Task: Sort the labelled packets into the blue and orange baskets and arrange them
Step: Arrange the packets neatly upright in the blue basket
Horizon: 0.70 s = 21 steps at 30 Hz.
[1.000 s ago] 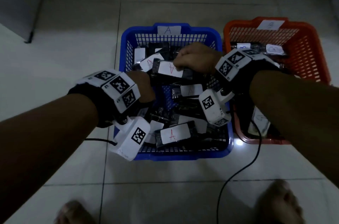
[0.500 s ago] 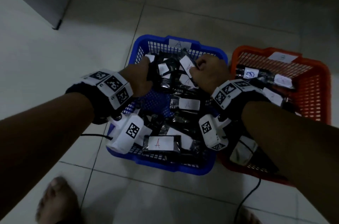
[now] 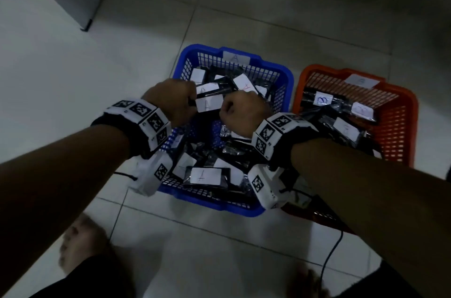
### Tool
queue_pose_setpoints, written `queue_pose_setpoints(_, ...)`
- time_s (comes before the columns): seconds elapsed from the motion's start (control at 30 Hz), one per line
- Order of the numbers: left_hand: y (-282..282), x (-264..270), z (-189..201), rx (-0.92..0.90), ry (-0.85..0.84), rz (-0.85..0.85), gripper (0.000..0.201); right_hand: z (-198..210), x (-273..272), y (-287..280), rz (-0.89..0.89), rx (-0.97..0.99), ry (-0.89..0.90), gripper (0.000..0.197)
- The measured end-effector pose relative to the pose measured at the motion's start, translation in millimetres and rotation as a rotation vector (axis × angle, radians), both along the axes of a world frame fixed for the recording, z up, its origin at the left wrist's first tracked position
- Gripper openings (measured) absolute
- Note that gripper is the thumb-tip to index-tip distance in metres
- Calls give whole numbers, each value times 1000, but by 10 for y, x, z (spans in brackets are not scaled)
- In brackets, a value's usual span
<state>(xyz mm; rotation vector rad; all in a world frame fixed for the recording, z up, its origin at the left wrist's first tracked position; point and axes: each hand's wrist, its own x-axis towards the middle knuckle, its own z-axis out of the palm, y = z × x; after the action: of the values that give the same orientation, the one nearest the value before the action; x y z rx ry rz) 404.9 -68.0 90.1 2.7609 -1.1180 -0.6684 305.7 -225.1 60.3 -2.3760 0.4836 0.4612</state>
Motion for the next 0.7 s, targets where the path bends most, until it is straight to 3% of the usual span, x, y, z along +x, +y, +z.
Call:
queue_pose_setpoints(0.07, 205, -37, 37, -4, -43, 68, 27, -57, 74, 170, 44, 95, 76, 22)
queue_pose_setpoints(0.13, 407, -100, 14, -9, -51, 233, 38, -117, 158, 334, 31, 173, 124, 32)
queue_pose_setpoints(0.2, 562, -153, -58, 46, 60, 387, 54, -164, 278, 507, -5, 203, 153, 37)
queue_pose_setpoints(0.27, 681, -197, -156, 79, 212, 483, 56, -259, 361, 651, -34, 174, 168, 38)
queue_pose_setpoints(0.33, 743, -243, -206, 53, 296, 509, 44, -345, 385, 755, -63, 166, 200, 36)
queue_pose_setpoints(0.43, 771, -271, -228, -11, 278, 508, 32, -433, 391, 822, -120, 223, 233, 44)
queue_pose_setpoints(0.6, 753, -247, -246, 6, 300, 528, 37, -347, 384, 760, -249, 327, 183, 38)
queue_pose_setpoints(0.7, 733, -200, -275, 54, 301, 524, 41, -225, 369, 632, -307, 266, 57, 29)
